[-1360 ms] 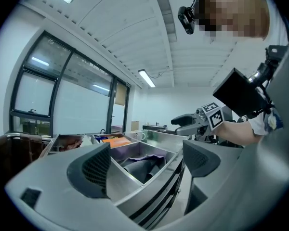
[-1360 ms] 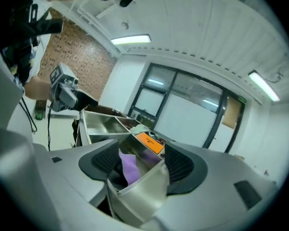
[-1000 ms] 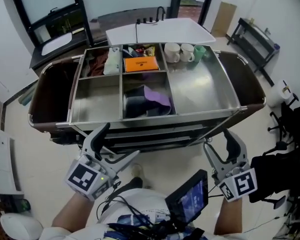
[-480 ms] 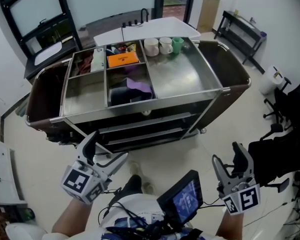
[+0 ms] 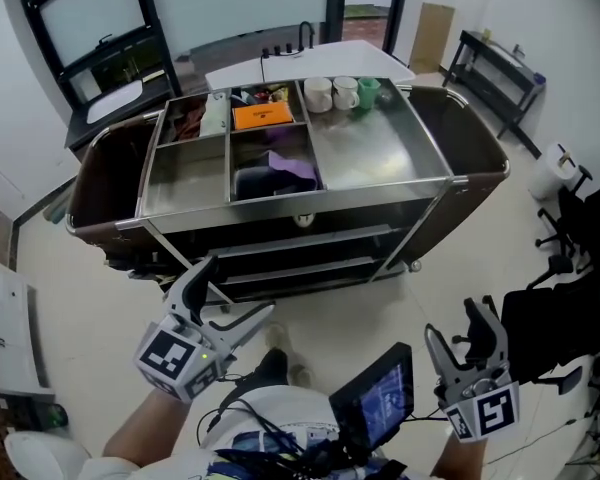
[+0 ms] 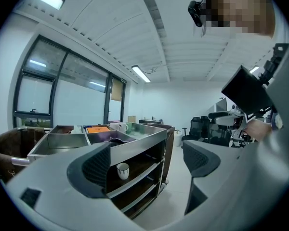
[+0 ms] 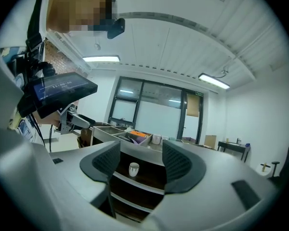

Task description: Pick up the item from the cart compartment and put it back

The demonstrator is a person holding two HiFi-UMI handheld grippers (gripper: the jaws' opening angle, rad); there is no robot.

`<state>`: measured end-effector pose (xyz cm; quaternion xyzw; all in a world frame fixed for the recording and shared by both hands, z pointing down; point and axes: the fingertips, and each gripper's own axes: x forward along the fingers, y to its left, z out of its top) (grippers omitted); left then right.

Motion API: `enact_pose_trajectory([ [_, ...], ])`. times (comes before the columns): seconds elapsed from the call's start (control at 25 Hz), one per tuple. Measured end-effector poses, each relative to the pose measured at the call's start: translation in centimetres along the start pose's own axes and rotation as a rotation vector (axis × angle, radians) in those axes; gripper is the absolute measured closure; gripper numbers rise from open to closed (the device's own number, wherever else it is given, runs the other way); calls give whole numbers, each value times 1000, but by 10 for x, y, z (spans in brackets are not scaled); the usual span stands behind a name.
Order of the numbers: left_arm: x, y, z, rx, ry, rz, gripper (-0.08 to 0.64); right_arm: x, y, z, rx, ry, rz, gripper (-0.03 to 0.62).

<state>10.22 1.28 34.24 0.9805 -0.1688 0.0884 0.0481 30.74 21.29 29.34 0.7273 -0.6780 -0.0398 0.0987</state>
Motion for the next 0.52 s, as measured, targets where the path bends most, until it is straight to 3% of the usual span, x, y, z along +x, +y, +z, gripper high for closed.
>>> enact_pose_trajectory([
  [0.52, -7, -22, 0, 9, -3, -11, 92, -12, 11, -5, -11, -2, 25, 292],
])
